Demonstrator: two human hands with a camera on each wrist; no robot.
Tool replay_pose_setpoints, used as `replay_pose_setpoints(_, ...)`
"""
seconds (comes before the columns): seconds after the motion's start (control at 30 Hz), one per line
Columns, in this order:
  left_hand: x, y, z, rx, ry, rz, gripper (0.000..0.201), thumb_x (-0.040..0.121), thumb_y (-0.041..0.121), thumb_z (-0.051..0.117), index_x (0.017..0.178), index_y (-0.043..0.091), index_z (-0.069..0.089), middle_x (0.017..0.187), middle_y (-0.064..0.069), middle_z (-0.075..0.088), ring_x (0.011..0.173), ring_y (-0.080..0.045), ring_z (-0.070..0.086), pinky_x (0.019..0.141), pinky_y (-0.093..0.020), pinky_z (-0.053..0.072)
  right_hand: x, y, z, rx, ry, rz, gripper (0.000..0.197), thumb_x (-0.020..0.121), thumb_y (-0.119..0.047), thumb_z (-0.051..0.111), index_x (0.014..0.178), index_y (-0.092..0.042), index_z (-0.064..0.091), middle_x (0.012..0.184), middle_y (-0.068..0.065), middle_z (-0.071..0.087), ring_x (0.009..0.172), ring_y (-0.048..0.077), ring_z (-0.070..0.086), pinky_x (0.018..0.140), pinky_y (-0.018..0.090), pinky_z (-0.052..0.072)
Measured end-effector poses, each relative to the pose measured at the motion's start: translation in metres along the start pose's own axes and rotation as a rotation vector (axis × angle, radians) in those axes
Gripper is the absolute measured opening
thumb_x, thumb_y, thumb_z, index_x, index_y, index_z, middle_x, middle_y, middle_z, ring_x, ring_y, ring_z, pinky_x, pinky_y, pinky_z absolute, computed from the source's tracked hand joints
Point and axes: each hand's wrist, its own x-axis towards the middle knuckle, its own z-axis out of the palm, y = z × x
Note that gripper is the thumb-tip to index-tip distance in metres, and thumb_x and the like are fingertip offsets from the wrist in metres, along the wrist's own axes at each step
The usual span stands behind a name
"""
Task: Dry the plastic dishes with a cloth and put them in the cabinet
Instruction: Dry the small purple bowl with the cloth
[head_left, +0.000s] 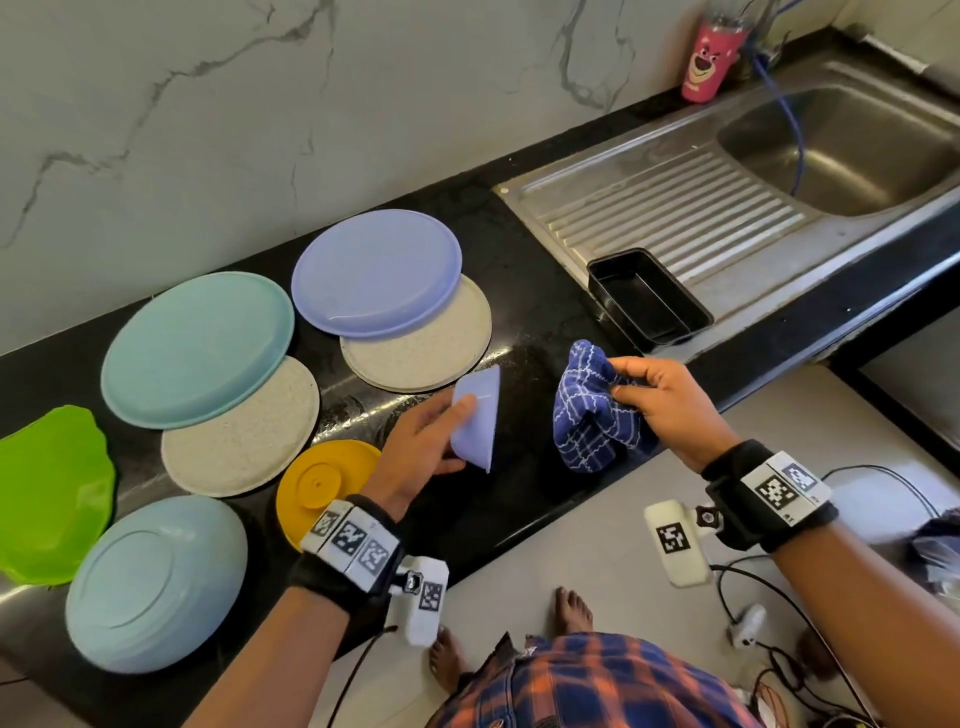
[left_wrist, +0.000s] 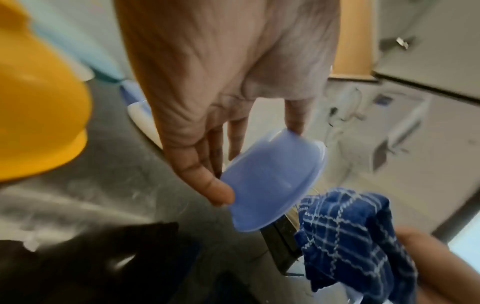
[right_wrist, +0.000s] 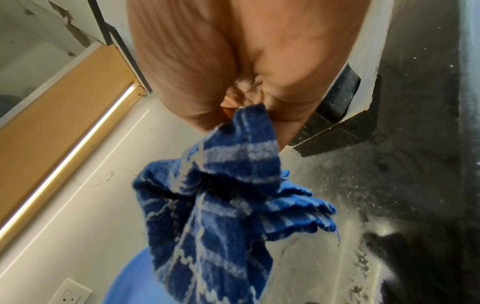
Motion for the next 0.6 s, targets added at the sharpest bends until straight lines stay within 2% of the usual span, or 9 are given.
replay_pose_setpoints(0.03, -0.005, -0.001, -0.001, -0.161, -0.015, -0.081, 0.030, 0.097, 0.050, 0.051, 0.113, 0.028, 0.064, 0.106, 0.001, 0.072, 0.097, -0.020, 0.069, 0.084, -0.039, 0.058, 0.000, -0.001, -0.001, 0.003, -0.012, -0.007, 0.038, 0.097, 0.003, 0.052, 0.124, -0.020, 0.065, 0.115, -0.001, 0.071, 0.106, 0.015, 0.069, 0.099, 0.043, 0.053)
replay_pose_setpoints(0.1, -0.013, -0.008, 0.000, -0.305, -0.015, -0.174, 0.032, 0.102, 0.048, 0.040, 0.119, 0.030, 0.060, 0.111, -0.003, 0.070, 0.097, -0.024, 0.070, 0.084, -0.042, 0.058, 0.001, -0.005, -0.001, -0.011, -0.048, -0.028, 0.037, 0.097, 0.004, 0.051, 0.125, -0.016, 0.065, 0.116, 0.000, 0.071, 0.107, 0.014, 0.068, 0.098, 0.039, 0.053)
replay_pose_setpoints(0.2, -0.019, -0.023, 0.006, -0.300, -0.001, -0.220, 0.046, 0.102, 0.054, 0.030, 0.133, 0.028, 0.052, 0.121, -0.009, 0.065, 0.100, -0.025, 0.068, 0.080, -0.040, 0.059, -0.001, -0.014, 0.004, -0.080, -0.126, -0.082, 0.036, 0.098, 0.004, 0.051, 0.124, -0.016, 0.065, 0.117, -0.003, 0.067, 0.104, 0.006, 0.067, 0.089, 0.022, 0.054)
replay_pose_setpoints(0.27, -0.019, -0.028, 0.009, -0.281, 0.029, -0.223, 0.050, 0.102, 0.057, 0.026, 0.134, 0.028, 0.051, 0.118, -0.012, 0.066, 0.095, -0.025, 0.070, 0.075, -0.037, 0.061, 0.000, -0.017, 0.012, -0.170, -0.179, -0.120, 0.036, 0.097, 0.003, 0.052, 0.125, -0.015, 0.065, 0.117, -0.004, 0.066, 0.104, 0.004, 0.065, 0.087, 0.016, 0.052)
replay_pose_setpoints(0.4, -0.013, -0.034, 0.011, -0.172, 0.134, -0.213, 0.059, 0.100, 0.061, 0.026, 0.128, 0.019, 0.057, 0.105, -0.019, 0.071, 0.077, -0.026, 0.073, 0.063, -0.035, 0.062, 0.003, -0.017, 0.034, -0.338, -0.242, -0.207, 0.036, 0.095, 0.004, 0.054, 0.127, -0.009, 0.065, 0.112, -0.007, 0.064, 0.107, 0.004, 0.061, 0.092, 0.012, 0.046)
replay_pose_setpoints(0.5, -0.011, -0.035, 0.006, -0.109, 0.190, -0.156, 0.063, 0.101, 0.058, 0.030, 0.116, 0.009, 0.066, 0.089, -0.015, 0.074, 0.073, -0.028, 0.074, 0.060, -0.035, 0.060, 0.005, -0.017, 0.047, -0.342, -0.258, -0.246, 0.035, 0.094, 0.004, 0.055, 0.126, -0.006, 0.065, 0.112, -0.004, 0.064, 0.108, 0.008, 0.061, 0.097, 0.017, 0.047)
replay_pose_setpoints(0.57, -0.014, -0.034, 0.002, -0.064, 0.234, -0.111, 0.060, 0.104, 0.052, 0.029, 0.107, 0.007, 0.069, 0.082, -0.014, 0.072, 0.073, -0.029, 0.072, 0.056, -0.033, 0.059, 0.005, -0.017, 0.050, -0.339, -0.262, -0.259, 0.034, 0.094, 0.004, 0.054, 0.125, -0.007, 0.066, 0.112, -0.001, 0.065, 0.108, 0.009, 0.062, 0.098, 0.020, 0.048)
replay_pose_setpoints(0.6, -0.014, -0.037, 0.001, -0.019, 0.255, -0.089, 0.060, 0.104, 0.051, 0.028, 0.102, 0.007, 0.069, 0.081, -0.016, 0.072, 0.075, -0.030, 0.072, 0.058, -0.036, 0.061, 0.006, -0.017, 0.050, -0.335, -0.262, -0.258, 0.034, 0.094, 0.004, 0.054, 0.125, -0.007, 0.066, 0.112, -0.001, 0.065, 0.108, 0.009, 0.062, 0.098, 0.020, 0.048)
